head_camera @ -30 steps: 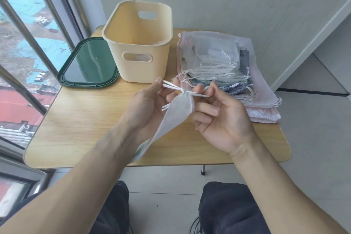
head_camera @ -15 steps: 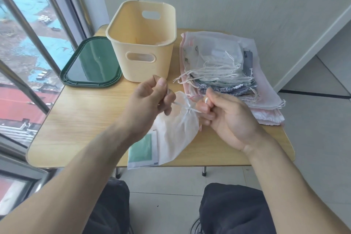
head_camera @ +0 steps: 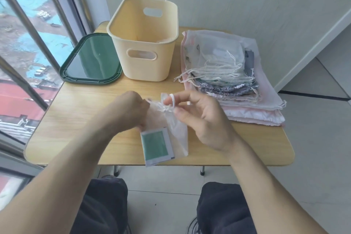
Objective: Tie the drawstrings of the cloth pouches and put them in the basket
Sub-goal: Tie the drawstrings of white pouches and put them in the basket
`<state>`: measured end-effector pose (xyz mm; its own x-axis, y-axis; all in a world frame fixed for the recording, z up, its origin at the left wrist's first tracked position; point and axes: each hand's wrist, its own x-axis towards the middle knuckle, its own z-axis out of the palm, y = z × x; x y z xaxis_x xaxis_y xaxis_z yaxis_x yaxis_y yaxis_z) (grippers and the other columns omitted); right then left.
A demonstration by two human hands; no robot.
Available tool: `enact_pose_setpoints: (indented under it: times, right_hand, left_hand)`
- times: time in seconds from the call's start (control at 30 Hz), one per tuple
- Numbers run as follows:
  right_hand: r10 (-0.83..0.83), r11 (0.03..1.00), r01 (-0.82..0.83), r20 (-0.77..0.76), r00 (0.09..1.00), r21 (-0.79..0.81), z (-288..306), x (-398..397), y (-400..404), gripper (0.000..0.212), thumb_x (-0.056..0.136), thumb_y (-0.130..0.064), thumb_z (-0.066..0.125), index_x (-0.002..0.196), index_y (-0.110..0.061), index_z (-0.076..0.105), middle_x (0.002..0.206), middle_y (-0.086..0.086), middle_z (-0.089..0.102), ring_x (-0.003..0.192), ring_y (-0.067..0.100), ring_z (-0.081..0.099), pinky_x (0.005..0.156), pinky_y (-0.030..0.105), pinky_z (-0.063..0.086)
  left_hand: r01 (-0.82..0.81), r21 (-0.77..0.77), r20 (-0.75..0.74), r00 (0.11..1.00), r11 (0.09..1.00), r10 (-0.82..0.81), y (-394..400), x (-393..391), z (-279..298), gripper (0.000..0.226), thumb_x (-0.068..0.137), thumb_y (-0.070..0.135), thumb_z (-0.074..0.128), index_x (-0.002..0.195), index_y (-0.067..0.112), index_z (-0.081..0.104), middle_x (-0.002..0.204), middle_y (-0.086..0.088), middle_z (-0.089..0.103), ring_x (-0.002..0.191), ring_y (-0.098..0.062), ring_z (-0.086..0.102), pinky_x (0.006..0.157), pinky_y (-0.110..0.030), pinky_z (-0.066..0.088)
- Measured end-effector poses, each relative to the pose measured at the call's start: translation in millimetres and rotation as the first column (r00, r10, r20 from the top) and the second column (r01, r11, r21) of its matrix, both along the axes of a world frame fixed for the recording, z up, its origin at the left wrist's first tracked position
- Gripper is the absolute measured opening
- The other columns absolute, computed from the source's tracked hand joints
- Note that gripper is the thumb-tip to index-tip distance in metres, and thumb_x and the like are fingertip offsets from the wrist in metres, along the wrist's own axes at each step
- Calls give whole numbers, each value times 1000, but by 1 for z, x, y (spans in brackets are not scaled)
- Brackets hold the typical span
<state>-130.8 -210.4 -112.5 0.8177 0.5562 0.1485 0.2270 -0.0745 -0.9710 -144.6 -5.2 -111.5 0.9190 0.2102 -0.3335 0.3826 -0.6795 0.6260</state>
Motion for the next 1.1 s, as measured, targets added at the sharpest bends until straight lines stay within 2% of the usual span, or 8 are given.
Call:
enact_pose_setpoints:
  times: [0.13, 0.27, 0.4, 0.5, 0.67, 0.8, 0.9, 1.1]
  right_hand:
    - [91, 987, -83, 57, 994, -136, -20, -4, 21, 31, 89, 8, 65, 114, -9, 69, 132, 4, 56, 125, 11, 59, 107, 37, 50]
    - [0, 954, 25, 83, 997, -300, -31, -6, 37, 39, 68, -13, 92, 90, -30, 65, 128, -11, 51, 125, -19, 42, 115, 39, 41]
    - [-41, 985, 41, 6, 999, -167, -30, 0, 37, 37, 67, -23, 94, 89, -24, 64, 118, -5, 59, 111, 8, 66, 100, 38, 55]
    - [-141, 867, 256, 282, 949, -427, -20, 4, 26, 44, 74, -40, 87, 107, -25, 62, 106, -8, 62, 91, 4, 63, 83, 28, 55]
    - [-152, 717, 249, 203, 967, -651, -19, -8, 32, 41, 73, -49, 84, 95, -18, 68, 71, -9, 69, 69, 11, 64, 70, 36, 55]
    - [-185, 773, 244, 159, 970, -585, -29, -8, 38, 28, 81, -23, 74, 61, -22, 53, 50, -17, 52, 50, 5, 45, 54, 29, 39]
    - [-241, 827, 268, 118, 963, -495, -25, -1, 32, 14, 88, -21, 68, 76, -21, 61, 66, -13, 63, 64, 11, 59, 62, 31, 46]
    - [-350, 934, 340, -103, 931, -107, -13, 16, 23, 19, 95, -16, 69, 114, -12, 68, 100, 3, 78, 93, 19, 75, 86, 49, 60]
  left_hand:
    - [-129, -370, -69, 991, 920, 111, 7, 1, 4, 54, 104, 45, 38, 104, -1, 67, 92, -21, 73, 83, -35, 72, 86, -50, 58]
    - [91, -30, -30, 995, 995, -92, 9, -4, 4, 52, 92, 61, 53, 119, 19, 66, 104, -5, 73, 88, -19, 68, 83, -36, 54]
    - [154, 127, 2, 988, 980, -155, 9, -9, 0, 58, 88, 46, 69, 136, 17, 54, 121, -5, 66, 102, -22, 62, 82, -34, 49]
    - [159, 326, 26, 984, 932, -177, 2, -13, -2, 52, 92, 44, 63, 130, 9, 53, 125, -11, 59, 111, -28, 55, 86, -35, 43]
    - [197, 461, -28, 978, 865, -208, -9, -15, 3, 46, 97, 47, 56, 111, 3, 51, 116, -16, 57, 94, -27, 45, 73, -29, 30]
    - [90, 387, 38, 993, 918, -114, -3, -12, -5, 56, 90, 59, 58, 106, 6, 55, 108, -12, 63, 95, -32, 56, 73, -38, 42]
    - [50, 310, 87, 993, 949, -81, 3, -10, -4, 70, 88, 74, 40, 80, 7, 58, 81, -9, 65, 79, -29, 59, 65, -39, 45]
    - [72, -506, 165, 986, 859, 15, -6, -8, 15, 53, 89, 57, 55, 104, 8, 68, 94, -7, 75, 88, -23, 73, 84, -44, 60]
